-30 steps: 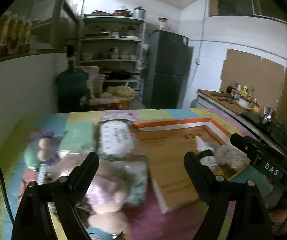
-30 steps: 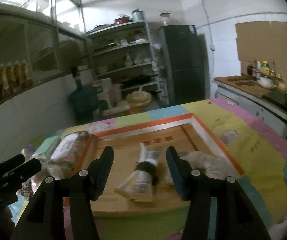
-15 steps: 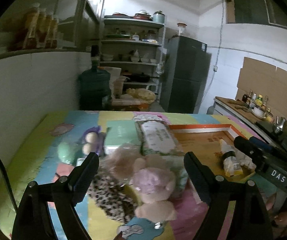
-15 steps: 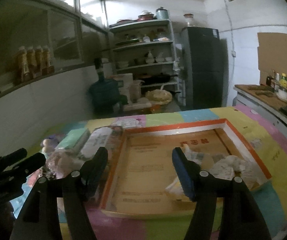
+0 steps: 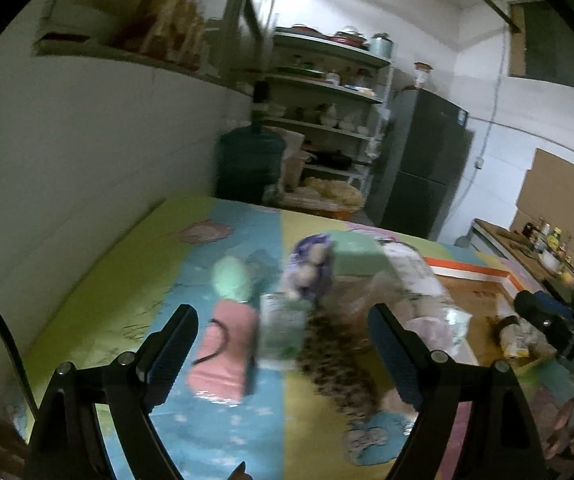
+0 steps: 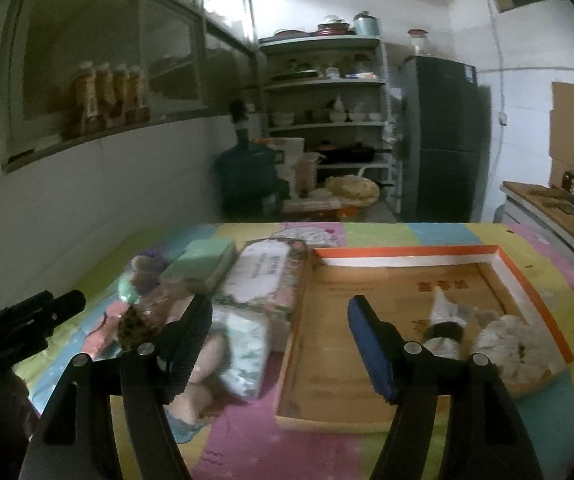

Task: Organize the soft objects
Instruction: 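Move both tools back over the remaining items on the bed, then grasp the pink towel with the left tool while the right tool grasps the pink-hat bunny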

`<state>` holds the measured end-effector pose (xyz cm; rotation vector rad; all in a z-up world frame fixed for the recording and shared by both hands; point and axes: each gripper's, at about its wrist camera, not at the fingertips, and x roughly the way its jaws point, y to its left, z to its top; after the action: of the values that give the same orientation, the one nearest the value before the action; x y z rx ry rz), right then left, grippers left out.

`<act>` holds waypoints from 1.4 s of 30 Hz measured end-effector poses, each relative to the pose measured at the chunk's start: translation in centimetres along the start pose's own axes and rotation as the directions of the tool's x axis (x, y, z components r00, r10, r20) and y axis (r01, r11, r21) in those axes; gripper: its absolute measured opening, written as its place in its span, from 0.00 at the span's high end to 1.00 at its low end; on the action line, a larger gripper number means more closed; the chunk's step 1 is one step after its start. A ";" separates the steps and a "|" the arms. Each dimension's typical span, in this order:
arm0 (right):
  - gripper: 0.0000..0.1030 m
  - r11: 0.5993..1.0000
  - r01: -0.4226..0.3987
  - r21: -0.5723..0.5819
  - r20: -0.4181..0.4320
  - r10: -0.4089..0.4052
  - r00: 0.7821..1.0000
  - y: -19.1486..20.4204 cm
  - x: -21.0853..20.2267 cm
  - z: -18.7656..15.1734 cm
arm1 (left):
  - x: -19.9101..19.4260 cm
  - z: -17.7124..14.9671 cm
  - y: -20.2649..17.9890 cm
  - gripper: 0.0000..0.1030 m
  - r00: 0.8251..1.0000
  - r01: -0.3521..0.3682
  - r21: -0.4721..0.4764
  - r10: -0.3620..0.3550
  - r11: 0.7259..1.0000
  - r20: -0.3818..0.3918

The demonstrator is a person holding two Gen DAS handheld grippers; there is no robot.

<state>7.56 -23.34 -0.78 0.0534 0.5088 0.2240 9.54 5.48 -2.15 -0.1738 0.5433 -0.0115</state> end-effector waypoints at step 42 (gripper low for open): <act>0.30 0.993 -0.102 -0.063 -0.061 0.098 0.993 5.3 2.4 -1.3 | 8.9 -2.0 5.5 0.66 0.962 0.071 -0.005 -0.070 0.997 -0.263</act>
<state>7.89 -17.62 -2.49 0.0079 0.5560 0.3414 15.96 10.10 -9.36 -0.1890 0.8023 -0.1064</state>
